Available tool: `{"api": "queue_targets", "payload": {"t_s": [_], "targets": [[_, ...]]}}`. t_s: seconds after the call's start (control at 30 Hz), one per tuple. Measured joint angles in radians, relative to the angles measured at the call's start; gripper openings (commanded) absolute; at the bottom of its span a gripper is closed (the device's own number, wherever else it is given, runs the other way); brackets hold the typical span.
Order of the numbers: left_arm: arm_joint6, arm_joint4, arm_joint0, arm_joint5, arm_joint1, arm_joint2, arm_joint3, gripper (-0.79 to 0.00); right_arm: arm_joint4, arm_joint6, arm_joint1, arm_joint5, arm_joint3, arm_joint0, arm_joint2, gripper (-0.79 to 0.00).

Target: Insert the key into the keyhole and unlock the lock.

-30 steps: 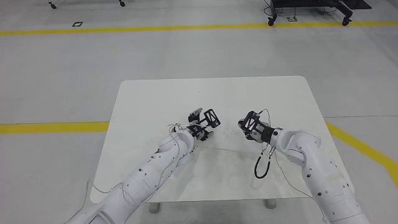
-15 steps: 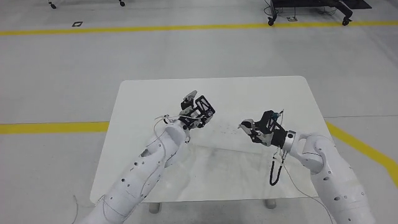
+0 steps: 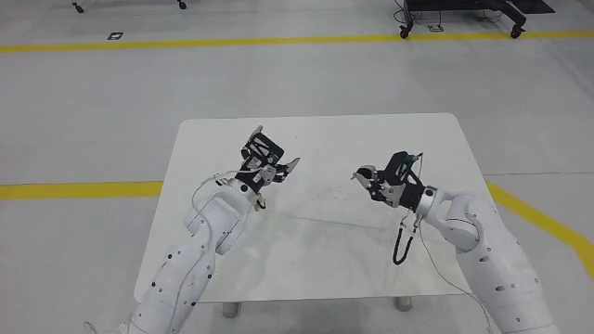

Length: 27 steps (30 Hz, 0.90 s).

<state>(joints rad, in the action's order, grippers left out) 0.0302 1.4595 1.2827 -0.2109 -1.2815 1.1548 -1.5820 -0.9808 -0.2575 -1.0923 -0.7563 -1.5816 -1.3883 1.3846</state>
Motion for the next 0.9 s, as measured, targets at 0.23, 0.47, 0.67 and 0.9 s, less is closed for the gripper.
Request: {"api": "queue_targets", "payload": {"t_s": [0.23,0.47,0.67,0.9], "targets": [[-0.095,-0.618,-0.082,-0.527,0.019,0.161,0.269,0.0,0.426,-0.159,-0.019,0.096,0.076,0.104,-0.067,-0.785],[-0.092,-0.585,-0.08,-0.503,0.019,0.16,0.27,0.0,0.497,-0.177,-0.019,0.098,0.086,0.112,-0.068,-0.785],[-0.051,-0.743,-0.074,-0.587,0.008,0.111,0.288,0.0,0.503,-0.171,-0.02,0.105,0.088,0.109,-0.069,-0.785],[0.415,-1.497,-0.184,-0.744,-0.002,-0.086,0.429,0.0,0.784,-0.156,-0.046,0.126,0.171,0.126,-0.151,-0.785]]}}
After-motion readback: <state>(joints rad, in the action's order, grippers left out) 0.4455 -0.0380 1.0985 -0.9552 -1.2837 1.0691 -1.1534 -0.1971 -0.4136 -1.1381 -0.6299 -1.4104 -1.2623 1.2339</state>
